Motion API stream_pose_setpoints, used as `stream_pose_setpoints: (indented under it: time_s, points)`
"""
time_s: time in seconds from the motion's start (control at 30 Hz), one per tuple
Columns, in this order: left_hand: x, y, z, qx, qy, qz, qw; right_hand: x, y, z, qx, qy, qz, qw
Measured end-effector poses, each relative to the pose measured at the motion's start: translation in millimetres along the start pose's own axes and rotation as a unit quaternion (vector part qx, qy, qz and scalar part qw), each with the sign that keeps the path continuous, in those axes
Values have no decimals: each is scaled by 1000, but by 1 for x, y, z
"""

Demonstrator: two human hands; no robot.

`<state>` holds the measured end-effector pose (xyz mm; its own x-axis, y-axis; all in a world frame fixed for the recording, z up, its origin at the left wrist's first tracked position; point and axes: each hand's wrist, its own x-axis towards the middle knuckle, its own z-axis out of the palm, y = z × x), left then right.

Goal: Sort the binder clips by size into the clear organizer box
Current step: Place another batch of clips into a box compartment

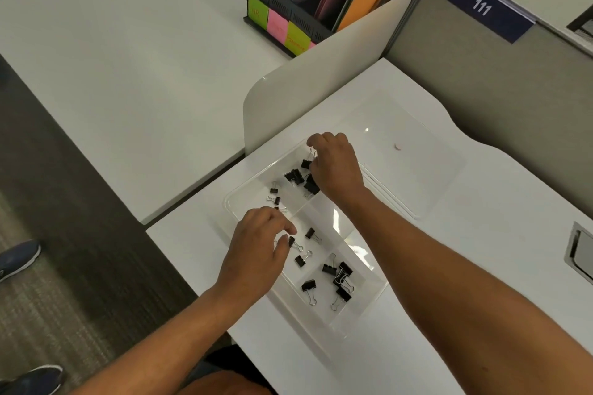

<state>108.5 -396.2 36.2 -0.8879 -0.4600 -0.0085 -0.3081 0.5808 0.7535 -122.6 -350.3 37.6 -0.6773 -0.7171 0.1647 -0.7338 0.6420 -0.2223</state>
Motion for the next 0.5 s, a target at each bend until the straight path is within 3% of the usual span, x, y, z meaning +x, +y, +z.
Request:
stream_pose_setpoints:
  time_s: [0.27, 0.5]
  points:
    - [0, 2, 2, 0, 8, -8, 1000, -36, -1, -15, 41, -64, 0, 997]
    - [0, 18, 2, -15, 32, 14, 999, -82, -7, -47, 181, 32, 133, 974]
